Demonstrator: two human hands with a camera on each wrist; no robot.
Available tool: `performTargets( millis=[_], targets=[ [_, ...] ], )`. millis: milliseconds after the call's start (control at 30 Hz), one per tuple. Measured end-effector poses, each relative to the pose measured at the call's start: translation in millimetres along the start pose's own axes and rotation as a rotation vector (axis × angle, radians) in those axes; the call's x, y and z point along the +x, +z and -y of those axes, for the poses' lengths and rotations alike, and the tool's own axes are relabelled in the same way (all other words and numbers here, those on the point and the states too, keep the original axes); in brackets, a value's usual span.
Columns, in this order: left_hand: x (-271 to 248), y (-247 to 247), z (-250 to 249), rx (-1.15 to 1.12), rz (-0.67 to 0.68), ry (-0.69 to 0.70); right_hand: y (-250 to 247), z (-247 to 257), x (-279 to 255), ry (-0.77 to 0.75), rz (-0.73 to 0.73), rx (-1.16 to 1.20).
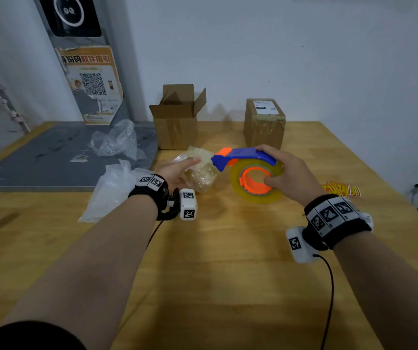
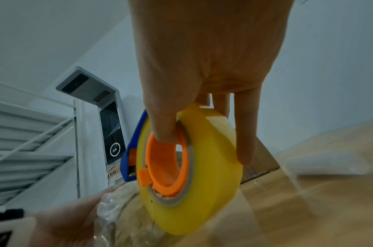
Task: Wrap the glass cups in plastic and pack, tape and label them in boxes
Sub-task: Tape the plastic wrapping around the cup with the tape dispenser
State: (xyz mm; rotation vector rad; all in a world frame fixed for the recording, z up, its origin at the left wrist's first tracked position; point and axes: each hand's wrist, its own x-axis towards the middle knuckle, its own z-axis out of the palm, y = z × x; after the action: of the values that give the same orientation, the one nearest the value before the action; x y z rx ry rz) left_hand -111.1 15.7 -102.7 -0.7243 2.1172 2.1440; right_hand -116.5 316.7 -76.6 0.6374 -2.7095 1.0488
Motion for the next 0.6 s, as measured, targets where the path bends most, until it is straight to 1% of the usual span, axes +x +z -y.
performTargets(
  millis=[100,167,200,233,300,333,367,400,433,500,533,567,600],
  targets=[
    [5.6,1.8,6.6,-0.016,0.041,-0.046,5.1,-2.9,-1.8,-0.002,0.022,-0.052],
    [13.9,-1.3,12.6,-0.07,0.013,-0.064,12.0,-0.8,-0.3,-0.004,0.041,-0.103],
    [19.4,-3.2,15.5,-0.021,-0.033,-0.055,15.8,1.5,1.3,-0.005,0.05,-0.124],
    [22.9,-5.8,17.5,0.081,-0.092,-0.024,19.2,3.6,3.1,-0.006,0.058,-0.146],
    [24.8,-10.1,15.0,0.332,-0.205,0.094,24.6,7.6,6.6,-0.012,0.055,-0.182],
    [25.3,-12.1,11.3,0.418,-0.25,0.181,26.4,9.0,8.5,-0.011,0.052,-0.189],
    [22.7,-12.6,5.3,0.474,-0.265,0.286,27.7,9.8,9.9,-0.006,0.053,-0.193],
    [18.6,-10.0,-0.3,0.52,-0.227,0.386,28.4,10.2,11.1,0.004,0.057,-0.189],
    [13.2,-5.6,-5.3,0.57,-0.138,0.463,28.4,10.4,12.0,0.013,0.061,-0.179],
    [4.0,8.2,-9.1,0.679,0.082,0.483,27.7,10.3,12.7,0.029,0.063,-0.149],
    [3.2,14.7,-6.8,0.73,0.116,0.488,27.1,9.9,12.7,0.037,0.064,-0.135],
    [4.3,19.4,-3.4,0.781,0.085,0.49,26.5,9.6,12.5,0.042,0.066,-0.121],
    [6.1,22.9,-0.6,0.801,0.016,0.487,25.8,10.4,11.9,0.047,0.07,-0.105]
  ],
)
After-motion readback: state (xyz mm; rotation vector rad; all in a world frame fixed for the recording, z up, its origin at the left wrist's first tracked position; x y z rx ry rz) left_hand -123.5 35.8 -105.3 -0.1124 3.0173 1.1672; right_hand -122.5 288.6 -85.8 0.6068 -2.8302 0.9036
